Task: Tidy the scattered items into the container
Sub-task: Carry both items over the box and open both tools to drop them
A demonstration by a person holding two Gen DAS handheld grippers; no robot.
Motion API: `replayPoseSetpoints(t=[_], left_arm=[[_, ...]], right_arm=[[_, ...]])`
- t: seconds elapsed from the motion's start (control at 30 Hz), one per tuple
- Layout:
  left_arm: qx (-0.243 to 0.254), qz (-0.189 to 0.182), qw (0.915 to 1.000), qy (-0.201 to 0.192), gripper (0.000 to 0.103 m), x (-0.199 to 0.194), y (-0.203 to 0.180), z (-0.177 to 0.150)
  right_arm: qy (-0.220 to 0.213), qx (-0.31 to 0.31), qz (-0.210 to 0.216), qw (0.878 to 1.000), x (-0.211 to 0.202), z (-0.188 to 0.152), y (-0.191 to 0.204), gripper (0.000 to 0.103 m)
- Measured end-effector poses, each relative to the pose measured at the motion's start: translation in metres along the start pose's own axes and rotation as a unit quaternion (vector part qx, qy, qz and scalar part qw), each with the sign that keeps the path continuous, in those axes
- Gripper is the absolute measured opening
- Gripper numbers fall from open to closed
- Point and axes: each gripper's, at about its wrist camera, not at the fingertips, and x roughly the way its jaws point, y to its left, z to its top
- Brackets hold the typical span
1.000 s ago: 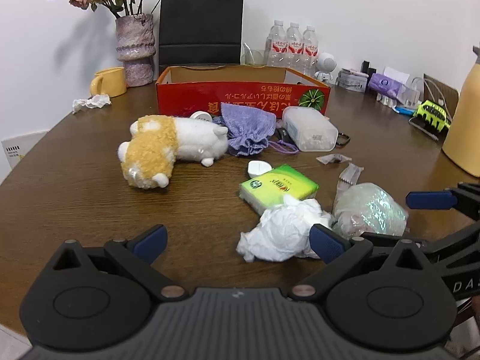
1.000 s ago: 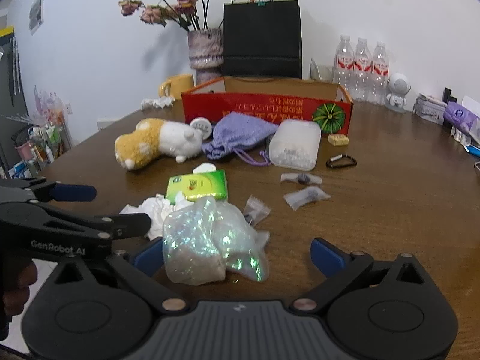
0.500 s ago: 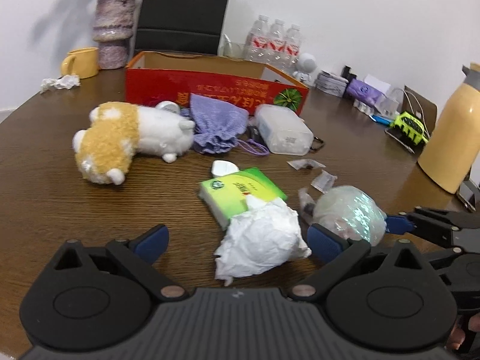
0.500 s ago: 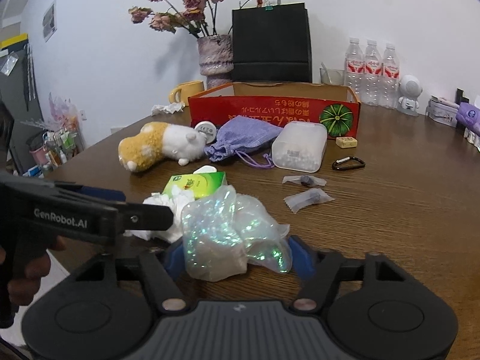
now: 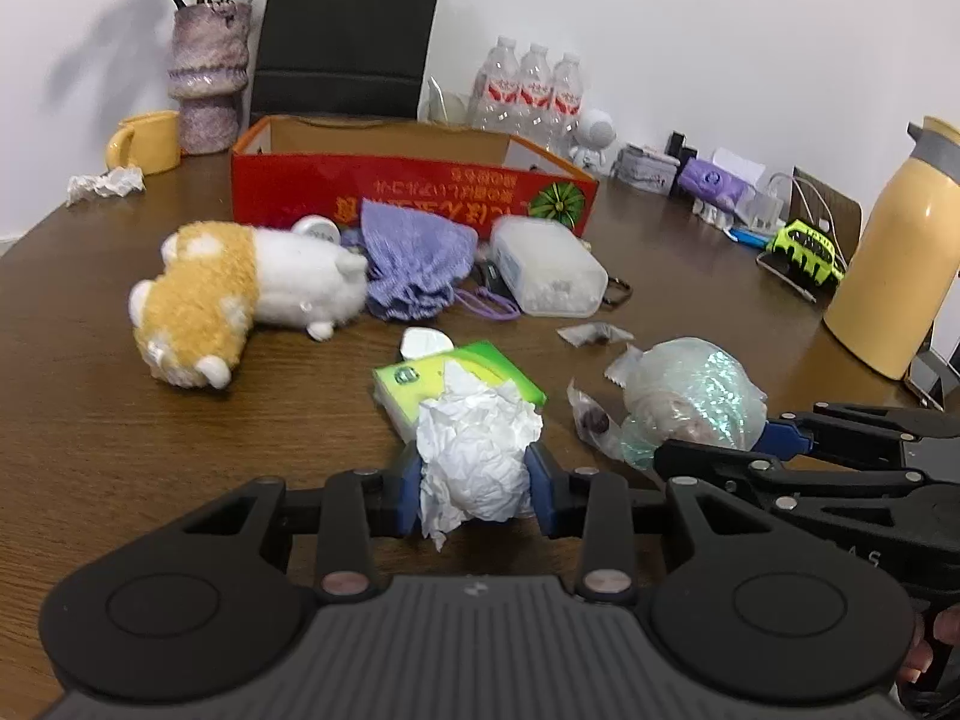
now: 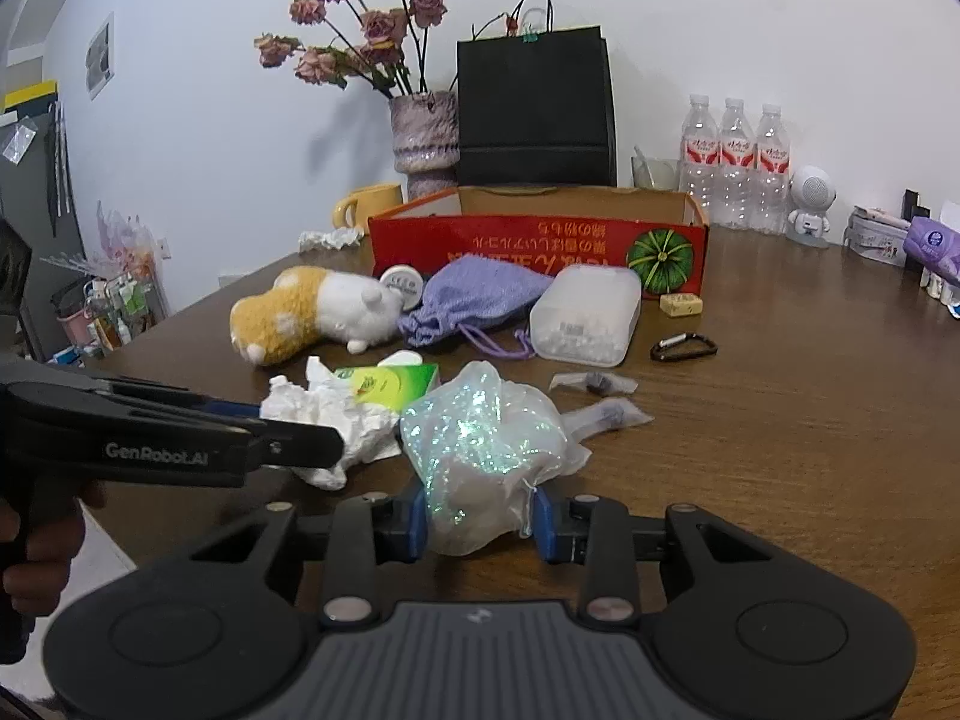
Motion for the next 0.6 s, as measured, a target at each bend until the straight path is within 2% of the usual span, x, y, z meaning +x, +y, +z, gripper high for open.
replayPoseSetpoints(t=[0.27, 0.43, 0.6], left_arm=[[-0.013, -0.011, 0.9996, -0.021, 0.037, -0.005, 0.01, 0.029], [-0.018, -0.014, 0.9987, -0.046, 0.037, 0.002, 0.02, 0.07], [-0.01, 0.011, 0.9973, -0.072, 0.038, 0.019, 0.03, 0.121]], right_arm=[[-0.03, 0.008, -0.01, 0.999, 0.002, 0.032, -0.012, 0.032], [-0.051, 0.009, -0.023, 0.998, 0.014, 0.067, -0.024, 0.032], [-0.061, 0.001, -0.041, 0.997, 0.045, 0.116, -0.035, 0.032]])
